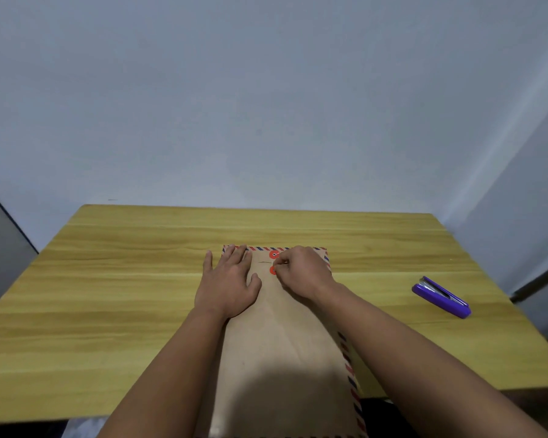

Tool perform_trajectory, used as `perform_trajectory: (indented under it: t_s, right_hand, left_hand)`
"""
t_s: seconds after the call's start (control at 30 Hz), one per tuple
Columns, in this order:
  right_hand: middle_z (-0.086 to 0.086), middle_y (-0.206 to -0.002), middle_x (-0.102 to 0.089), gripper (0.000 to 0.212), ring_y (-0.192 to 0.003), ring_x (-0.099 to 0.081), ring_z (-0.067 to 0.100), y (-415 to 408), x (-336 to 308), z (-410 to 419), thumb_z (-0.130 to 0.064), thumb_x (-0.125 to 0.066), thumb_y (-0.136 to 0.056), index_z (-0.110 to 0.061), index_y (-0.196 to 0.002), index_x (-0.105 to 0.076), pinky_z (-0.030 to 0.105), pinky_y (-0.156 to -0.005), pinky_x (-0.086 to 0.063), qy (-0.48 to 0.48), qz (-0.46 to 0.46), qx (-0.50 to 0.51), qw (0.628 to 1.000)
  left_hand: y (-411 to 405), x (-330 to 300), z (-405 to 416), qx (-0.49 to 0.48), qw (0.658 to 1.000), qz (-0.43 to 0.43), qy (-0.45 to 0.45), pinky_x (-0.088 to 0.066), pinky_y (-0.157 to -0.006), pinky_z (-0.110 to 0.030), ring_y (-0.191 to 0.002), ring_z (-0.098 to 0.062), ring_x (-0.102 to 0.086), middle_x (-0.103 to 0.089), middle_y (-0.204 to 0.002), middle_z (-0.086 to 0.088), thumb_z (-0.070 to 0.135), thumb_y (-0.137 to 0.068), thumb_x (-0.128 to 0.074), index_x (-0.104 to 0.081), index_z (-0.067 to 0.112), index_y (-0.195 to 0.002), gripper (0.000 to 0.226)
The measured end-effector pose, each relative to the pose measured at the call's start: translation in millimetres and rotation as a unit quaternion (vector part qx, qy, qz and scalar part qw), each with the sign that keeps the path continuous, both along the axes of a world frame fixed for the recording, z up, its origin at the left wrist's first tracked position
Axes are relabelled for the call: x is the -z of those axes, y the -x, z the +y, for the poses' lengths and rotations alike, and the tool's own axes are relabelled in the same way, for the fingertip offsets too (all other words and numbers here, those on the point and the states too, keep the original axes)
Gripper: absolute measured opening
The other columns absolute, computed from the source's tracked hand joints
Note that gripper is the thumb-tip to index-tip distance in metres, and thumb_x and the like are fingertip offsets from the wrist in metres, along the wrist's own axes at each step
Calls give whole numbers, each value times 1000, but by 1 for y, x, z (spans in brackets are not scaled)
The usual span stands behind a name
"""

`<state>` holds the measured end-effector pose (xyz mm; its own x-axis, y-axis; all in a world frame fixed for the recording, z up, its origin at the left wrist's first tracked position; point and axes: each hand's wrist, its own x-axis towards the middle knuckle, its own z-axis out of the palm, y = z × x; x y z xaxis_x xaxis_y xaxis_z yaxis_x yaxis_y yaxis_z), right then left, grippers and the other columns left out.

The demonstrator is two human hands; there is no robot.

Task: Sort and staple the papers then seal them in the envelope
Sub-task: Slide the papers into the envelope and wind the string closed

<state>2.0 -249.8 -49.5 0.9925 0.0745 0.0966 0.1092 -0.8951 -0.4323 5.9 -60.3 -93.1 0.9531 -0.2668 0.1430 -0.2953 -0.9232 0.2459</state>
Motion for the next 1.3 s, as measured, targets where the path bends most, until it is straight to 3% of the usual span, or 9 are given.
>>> perform_trajectory:
  t_s: [0.23, 0.4, 0.67, 0.83, 1.07, 1.3]
  right_hand:
    - [-3, -110, -79, 30, -105, -68, 25, 15, 18, 16, -30, -53, -102, -25, -112, -80, 41, -95, -46, 65, -71, -42, 994]
    - [-3, -99, -81, 25, -97, -71, 23, 31, 16, 1, -29, -59, -99, -24, -108, -82, 39, -95, -49, 60, -73, -82, 992]
    - [-8, -98, -81, 22, -93, -73, 17, 31, -5, -42, -22, -62, -95, -22, -99, -84, 35, -89, -56, 69, 4, -19, 997]
    - [-9, -87, -79, 19, -87, -70, 16, 3, -12, -48, -19, -65, -89, -22, -84, -83, 31, -72, -56, 7, 40, 81, 996]
    - [-9, -80, -79, 17, -81, -73, 16, -51, -16, -34, -12, -67, -80, -19, -69, -78, 36, -73, -62, -32, 85, 123, 988]
    - [-2, -85, -73, 6, -88, -69, 26, -80, -14, -4, -22, -70, -85, -18, -82, -71, 38, -81, -52, 96, 76, 65, 990]
  left_hand:
    - [-1, 0, 0, -1, 1000, 3, -7, -2, -126, -58, -158, -15, -12, -24, -169, 5, 53, -91, -23, -35, 23, -158, 74]
    - [0, 1, 0, 0, 1000, 5, -7, -2, -126, -58, -158, -15, -12, -24, -169, 5, 53, -92, -23, -35, 21, -158, 73]
    - [1, 0, 0, 1, 1000, 5, 2, -1, -126, -58, -158, -16, -13, -24, -169, 4, 50, -95, -31, -36, 21, -157, 69]
    - [1, 2, 1, 4, 1000, 5, -2, -1, -126, -57, -159, -20, -7, -21, -170, 2, 52, -96, -31, -35, 24, -157, 68]
    - [-1, 2, 2, 9, 1000, 9, -4, 3, -126, -57, -159, -28, 2, -15, -172, 2, 58, -92, -30, -35, 37, -156, 67]
    - [-1, 2, 2, 12, 1000, 8, -15, 4, -125, -58, -159, -30, -1, -18, -171, 3, 59, -91, -29, -35, 38, -156, 69]
